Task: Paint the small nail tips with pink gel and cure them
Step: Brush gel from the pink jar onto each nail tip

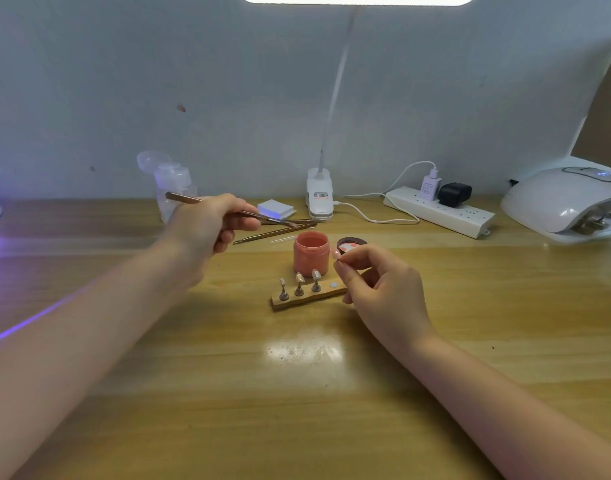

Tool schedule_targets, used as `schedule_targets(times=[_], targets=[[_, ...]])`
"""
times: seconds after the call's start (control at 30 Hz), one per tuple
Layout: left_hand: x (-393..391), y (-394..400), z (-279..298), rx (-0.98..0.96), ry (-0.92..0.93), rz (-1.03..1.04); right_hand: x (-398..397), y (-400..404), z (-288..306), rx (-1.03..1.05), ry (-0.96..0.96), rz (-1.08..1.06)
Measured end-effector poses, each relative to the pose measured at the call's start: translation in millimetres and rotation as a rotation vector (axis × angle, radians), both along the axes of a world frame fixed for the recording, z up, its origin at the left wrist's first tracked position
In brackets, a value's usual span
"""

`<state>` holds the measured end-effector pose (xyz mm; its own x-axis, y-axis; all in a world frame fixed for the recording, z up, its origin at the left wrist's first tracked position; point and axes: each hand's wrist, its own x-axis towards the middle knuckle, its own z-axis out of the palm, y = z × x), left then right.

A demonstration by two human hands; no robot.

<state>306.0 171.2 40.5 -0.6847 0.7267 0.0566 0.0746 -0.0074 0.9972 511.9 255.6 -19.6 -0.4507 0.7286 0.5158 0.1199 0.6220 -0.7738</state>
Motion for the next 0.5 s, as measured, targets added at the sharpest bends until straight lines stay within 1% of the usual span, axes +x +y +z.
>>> schedule_targets(times=[0.1, 0.17, 0.3, 0.5], targets=[[25, -17, -13, 0.181, 0.338, -0.05, 0, 0, -1, -0.002, 0.002, -0.002], [42, -28, -23, 0.231, 0.466, -0.077, 0, 0, -1, -0.004, 0.005, -0.005], [61, -39, -35, 0.236, 0.543, -0.11, 0, 1, -1, 0.005, 0.005, -0.004], [69, -44, -37, 0.268, 0.638, -0.15, 0, 1, -2, 0.011, 0.0, -0.007]])
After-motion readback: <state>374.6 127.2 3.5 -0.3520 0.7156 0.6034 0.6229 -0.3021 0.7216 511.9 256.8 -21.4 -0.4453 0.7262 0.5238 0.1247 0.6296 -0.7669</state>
